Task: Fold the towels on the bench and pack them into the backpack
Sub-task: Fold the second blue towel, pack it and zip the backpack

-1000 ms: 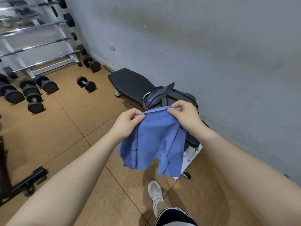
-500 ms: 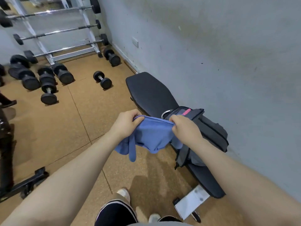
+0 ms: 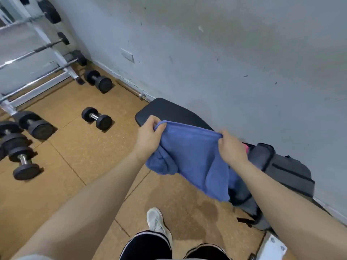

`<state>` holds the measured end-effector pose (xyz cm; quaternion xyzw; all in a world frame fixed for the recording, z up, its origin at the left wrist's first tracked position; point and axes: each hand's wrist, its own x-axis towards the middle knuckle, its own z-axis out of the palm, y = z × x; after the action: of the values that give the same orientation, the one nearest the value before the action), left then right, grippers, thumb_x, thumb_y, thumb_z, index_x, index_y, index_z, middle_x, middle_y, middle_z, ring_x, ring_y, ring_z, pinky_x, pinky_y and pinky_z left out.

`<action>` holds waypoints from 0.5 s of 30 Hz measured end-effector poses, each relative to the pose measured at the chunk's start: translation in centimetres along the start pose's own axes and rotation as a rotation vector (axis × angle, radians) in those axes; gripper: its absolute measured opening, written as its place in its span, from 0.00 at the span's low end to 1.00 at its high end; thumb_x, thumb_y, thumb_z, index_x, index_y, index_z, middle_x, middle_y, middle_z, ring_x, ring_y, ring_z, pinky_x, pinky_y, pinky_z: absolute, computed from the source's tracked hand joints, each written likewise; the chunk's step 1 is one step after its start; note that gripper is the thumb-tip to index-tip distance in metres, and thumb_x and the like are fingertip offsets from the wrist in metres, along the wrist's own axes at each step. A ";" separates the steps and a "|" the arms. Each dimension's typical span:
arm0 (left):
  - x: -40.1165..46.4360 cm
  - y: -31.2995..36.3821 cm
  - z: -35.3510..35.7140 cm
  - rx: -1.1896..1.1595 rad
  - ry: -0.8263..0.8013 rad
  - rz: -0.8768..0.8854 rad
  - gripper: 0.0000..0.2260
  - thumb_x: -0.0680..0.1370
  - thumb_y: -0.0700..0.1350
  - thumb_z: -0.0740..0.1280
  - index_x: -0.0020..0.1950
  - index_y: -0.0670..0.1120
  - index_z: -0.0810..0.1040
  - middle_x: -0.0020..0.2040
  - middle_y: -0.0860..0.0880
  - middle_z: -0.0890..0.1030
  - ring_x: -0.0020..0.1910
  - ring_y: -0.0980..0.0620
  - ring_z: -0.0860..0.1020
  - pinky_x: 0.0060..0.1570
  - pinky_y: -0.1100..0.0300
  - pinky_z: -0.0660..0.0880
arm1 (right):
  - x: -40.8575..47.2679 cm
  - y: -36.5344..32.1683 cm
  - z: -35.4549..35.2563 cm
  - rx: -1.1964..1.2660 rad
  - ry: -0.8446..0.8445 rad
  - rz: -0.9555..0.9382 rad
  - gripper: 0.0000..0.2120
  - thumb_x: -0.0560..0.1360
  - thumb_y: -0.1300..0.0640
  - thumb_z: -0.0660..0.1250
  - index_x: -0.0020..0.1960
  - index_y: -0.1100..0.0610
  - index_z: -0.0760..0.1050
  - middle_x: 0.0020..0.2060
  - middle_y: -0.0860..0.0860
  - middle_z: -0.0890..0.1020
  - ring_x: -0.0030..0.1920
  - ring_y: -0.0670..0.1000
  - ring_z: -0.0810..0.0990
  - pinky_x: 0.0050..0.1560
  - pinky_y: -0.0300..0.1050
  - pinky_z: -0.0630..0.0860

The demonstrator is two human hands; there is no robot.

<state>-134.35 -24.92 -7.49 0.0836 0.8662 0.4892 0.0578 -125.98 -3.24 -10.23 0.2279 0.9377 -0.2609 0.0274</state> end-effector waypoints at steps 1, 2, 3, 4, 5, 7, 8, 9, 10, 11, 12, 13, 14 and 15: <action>2.4 -0.5 -0.8 0.040 -0.017 0.022 0.08 0.79 0.46 0.61 0.44 0.42 0.71 0.35 0.53 0.72 0.33 0.58 0.69 0.32 0.73 0.67 | 1.6 -1.1 0.3 0.059 -0.008 0.019 0.12 0.79 0.64 0.50 0.59 0.62 0.67 0.49 0.64 0.77 0.48 0.63 0.75 0.41 0.47 0.62; 4.8 -1.1 -1.5 0.090 -0.034 0.043 0.08 0.78 0.47 0.61 0.45 0.42 0.72 0.35 0.52 0.73 0.34 0.58 0.70 0.33 0.71 0.68 | 2.9 -1.9 0.5 0.128 -0.005 0.033 0.12 0.79 0.63 0.49 0.60 0.62 0.67 0.48 0.65 0.77 0.47 0.62 0.75 0.41 0.46 0.62; 7.0 -1.8 -1.9 0.149 -0.056 0.064 0.08 0.78 0.47 0.61 0.45 0.43 0.73 0.36 0.51 0.74 0.35 0.57 0.71 0.34 0.69 0.68 | 4.1 -2.5 0.8 0.197 0.008 0.043 0.12 0.80 0.62 0.49 0.59 0.62 0.68 0.46 0.64 0.77 0.45 0.61 0.75 0.41 0.45 0.62; 9.1 -2.6 -2.1 0.209 -0.087 0.080 0.08 0.78 0.48 0.61 0.44 0.44 0.73 0.37 0.50 0.75 0.36 0.55 0.71 0.35 0.65 0.68 | 5.2 -2.9 1.2 0.267 0.022 0.055 0.11 0.81 0.61 0.50 0.57 0.61 0.68 0.43 0.61 0.76 0.43 0.58 0.74 0.40 0.44 0.61; 10.8 -3.6 -2.0 0.268 -0.127 0.089 0.08 0.78 0.48 0.61 0.44 0.44 0.73 0.37 0.50 0.75 0.37 0.53 0.72 0.36 0.61 0.68 | 6.2 -3.0 1.7 0.330 0.029 0.066 0.09 0.81 0.59 0.52 0.54 0.61 0.69 0.43 0.57 0.75 0.43 0.55 0.73 0.39 0.43 0.60; 13.6 -5.7 -1.5 0.369 -0.209 0.078 0.08 0.79 0.48 0.61 0.43 0.45 0.72 0.36 0.50 0.74 0.38 0.51 0.72 0.37 0.58 0.66 | 8.0 -2.9 3.1 0.436 -0.008 0.084 0.08 0.80 0.56 0.57 0.50 0.60 0.71 0.43 0.53 0.76 0.44 0.52 0.72 0.39 0.42 0.60; 14.7 -6.9 -1.2 0.404 -0.247 0.066 0.09 0.79 0.49 0.61 0.43 0.45 0.72 0.35 0.50 0.74 0.37 0.51 0.72 0.36 0.57 0.66 | 8.7 -2.6 4.1 0.471 -0.051 0.101 0.08 0.79 0.55 0.60 0.48 0.60 0.73 0.43 0.52 0.77 0.44 0.51 0.73 0.38 0.42 0.62; 15.4 -7.9 -0.9 0.429 -0.275 0.058 0.09 0.79 0.49 0.61 0.43 0.44 0.72 0.33 0.51 0.73 0.35 0.50 0.72 0.35 0.56 0.66 | 9.3 -2.3 5.1 0.500 -0.093 0.121 0.08 0.77 0.55 0.62 0.45 0.60 0.75 0.42 0.51 0.77 0.42 0.49 0.73 0.37 0.39 0.65; 15.8 -9.0 -0.5 0.455 -0.306 0.054 0.10 0.79 0.49 0.60 0.43 0.44 0.72 0.32 0.50 0.72 0.33 0.51 0.71 0.33 0.56 0.65 | 9.8 -2.0 6.0 0.546 -0.121 0.153 0.09 0.76 0.55 0.64 0.43 0.60 0.76 0.41 0.52 0.78 0.41 0.49 0.74 0.39 0.36 0.67; 16.3 -9.9 -0.2 0.486 -0.341 0.060 0.11 0.79 0.50 0.60 0.43 0.44 0.73 0.31 0.50 0.72 0.32 0.50 0.71 0.33 0.56 0.65 | 10.4 -1.5 7.1 0.615 -0.151 0.205 0.09 0.76 0.56 0.65 0.41 0.61 0.76 0.39 0.53 0.78 0.39 0.49 0.74 0.40 0.36 0.69; 16.7 -10.7 0.1 0.512 -0.382 0.066 0.11 0.79 0.50 0.60 0.43 0.43 0.73 0.31 0.49 0.72 0.31 0.49 0.71 0.32 0.55 0.66 | 10.8 -1.0 8.0 0.687 -0.196 0.265 0.10 0.75 0.56 0.66 0.40 0.62 0.77 0.39 0.54 0.78 0.39 0.50 0.74 0.42 0.39 0.70; 17.1 -11.4 0.3 0.529 -0.422 0.078 0.12 0.79 0.50 0.60 0.44 0.42 0.73 0.31 0.50 0.71 0.31 0.48 0.72 0.32 0.55 0.67 | 11.3 -0.5 8.7 0.738 -0.269 0.318 0.10 0.75 0.56 0.66 0.39 0.61 0.77 0.38 0.55 0.77 0.40 0.51 0.74 0.43 0.42 0.70; 17.7 -12.0 0.5 0.548 -0.459 0.098 0.11 0.79 0.50 0.60 0.43 0.42 0.73 0.31 0.51 0.70 0.32 0.46 0.72 0.33 0.55 0.67 | 11.8 -0.1 9.2 0.769 -0.364 0.352 0.09 0.75 0.57 0.66 0.38 0.60 0.77 0.38 0.56 0.77 0.40 0.51 0.75 0.44 0.45 0.70; 18.4 -12.4 0.6 0.579 -0.495 0.129 0.11 0.79 0.49 0.61 0.42 0.43 0.72 0.30 0.53 0.68 0.34 0.46 0.71 0.32 0.56 0.64 | 12.5 0.3 9.5 0.793 -0.460 0.379 0.09 0.75 0.58 0.66 0.37 0.60 0.77 0.36 0.56 0.77 0.39 0.51 0.75 0.43 0.45 0.70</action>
<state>-153.31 -26.98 -18.76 0.2664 0.9213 0.1919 0.2082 -137.70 -2.57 -20.68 0.3238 0.6778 -0.6317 0.1917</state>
